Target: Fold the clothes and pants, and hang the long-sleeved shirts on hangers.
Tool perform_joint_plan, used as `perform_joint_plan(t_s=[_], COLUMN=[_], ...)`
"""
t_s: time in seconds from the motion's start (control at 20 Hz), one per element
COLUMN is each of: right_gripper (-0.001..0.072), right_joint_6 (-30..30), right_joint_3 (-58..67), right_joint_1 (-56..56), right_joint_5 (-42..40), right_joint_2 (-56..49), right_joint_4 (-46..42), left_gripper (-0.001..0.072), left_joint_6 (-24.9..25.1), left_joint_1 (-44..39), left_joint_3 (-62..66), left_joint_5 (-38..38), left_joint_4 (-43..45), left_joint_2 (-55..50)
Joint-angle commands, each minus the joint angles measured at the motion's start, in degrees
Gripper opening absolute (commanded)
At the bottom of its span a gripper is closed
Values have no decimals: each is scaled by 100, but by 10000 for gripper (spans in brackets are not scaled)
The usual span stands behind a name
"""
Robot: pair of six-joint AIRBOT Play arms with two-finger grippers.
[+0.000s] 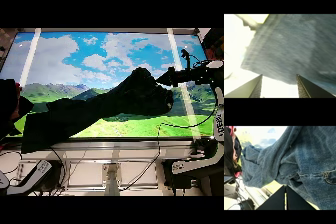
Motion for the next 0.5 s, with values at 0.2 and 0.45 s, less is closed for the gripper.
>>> perform_joint_plan(t_s=[0.2, 0.45], right_gripper=[31, 31], right_joint_6=[2, 2], right_joint_3=[2, 2], right_joint_1=[4, 4], right_joint_5=[7, 107], right_joint_2=[-2, 2], right_joint_4=[0, 2], left_gripper=[470, 468], left_joint_6=[728, 1362], left_joint_1=[413, 413], left_joint_3=[-33, -33], left_joint_5=[348, 92], left_joint_4=[841, 739], left_joint_2=[-413, -955])
